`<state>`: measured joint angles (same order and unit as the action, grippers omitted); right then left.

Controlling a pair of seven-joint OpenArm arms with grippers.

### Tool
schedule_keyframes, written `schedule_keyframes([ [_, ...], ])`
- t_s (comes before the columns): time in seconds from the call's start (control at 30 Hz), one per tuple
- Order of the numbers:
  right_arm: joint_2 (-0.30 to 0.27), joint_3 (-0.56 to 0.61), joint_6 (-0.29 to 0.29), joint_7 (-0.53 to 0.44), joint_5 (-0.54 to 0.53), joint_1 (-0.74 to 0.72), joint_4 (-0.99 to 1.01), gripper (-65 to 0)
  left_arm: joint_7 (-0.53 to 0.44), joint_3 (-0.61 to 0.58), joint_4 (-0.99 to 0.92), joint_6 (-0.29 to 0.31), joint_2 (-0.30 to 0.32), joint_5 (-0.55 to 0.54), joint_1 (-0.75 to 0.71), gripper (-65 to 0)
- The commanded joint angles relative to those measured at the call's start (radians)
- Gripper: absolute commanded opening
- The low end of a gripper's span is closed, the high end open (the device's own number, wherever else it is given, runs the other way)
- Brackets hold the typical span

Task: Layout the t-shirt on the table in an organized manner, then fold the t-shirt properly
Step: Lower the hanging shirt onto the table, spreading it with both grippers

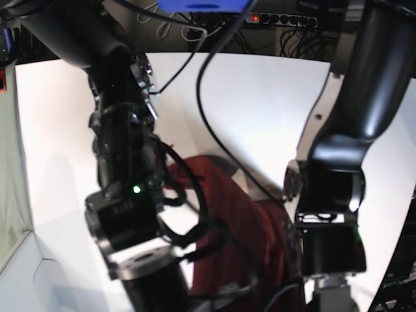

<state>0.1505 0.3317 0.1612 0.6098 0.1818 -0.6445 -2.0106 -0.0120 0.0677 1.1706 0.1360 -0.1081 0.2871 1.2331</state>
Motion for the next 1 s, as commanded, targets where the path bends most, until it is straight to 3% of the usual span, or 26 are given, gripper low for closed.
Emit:
schedule_keyframes([
  [0.0,0.007,-0.027,-0.002,-0.024,0.003,-0.028,-0.014,-65.0,-0.026,-0.010,-0.008,-0.006,-0.026,-0.004,0.043,-64.8],
  [0.2,0.007,-0.213,-0.002,-0.024,0.003,0.018,-0.016,-65.0,-0.027,-0.053,-0.099,-0.003,-0.049,-0.004,0.010,-64.8],
  [0.37,0.007,-0.328,-0.002,-0.034,0.003,0.147,-0.019,-65.0,-0.029,-0.230,-0.134,-0.006,-0.049,-0.015,-0.075,-64.8],
  [0.6,0.007,-0.405,-0.002,-0.247,0.002,0.407,-0.012,-65.0,-0.029,-0.454,-0.140,-0.008,-0.049,-0.182,-0.237,-64.8],
  [0.73,0.007,-0.408,-0.002,-0.288,0.002,0.500,-0.012,-65.0,-0.082,-0.523,-0.195,-0.014,-0.049,-0.245,-0.283,-64.8],
  [0.9,0.007,-0.494,-0.002,-0.290,0.002,0.550,-0.012,-65.0,-0.254,-0.613,-0.311,-0.174,-0.049,-0.305,-0.290,-64.7],
  [0.97,0.007,-0.529,-0.002,-0.290,0.002,0.559,-0.012,-65.0,-0.291,-0.638,-0.349,-0.203,-0.049,-0.322,-0.290,-64.6],
])
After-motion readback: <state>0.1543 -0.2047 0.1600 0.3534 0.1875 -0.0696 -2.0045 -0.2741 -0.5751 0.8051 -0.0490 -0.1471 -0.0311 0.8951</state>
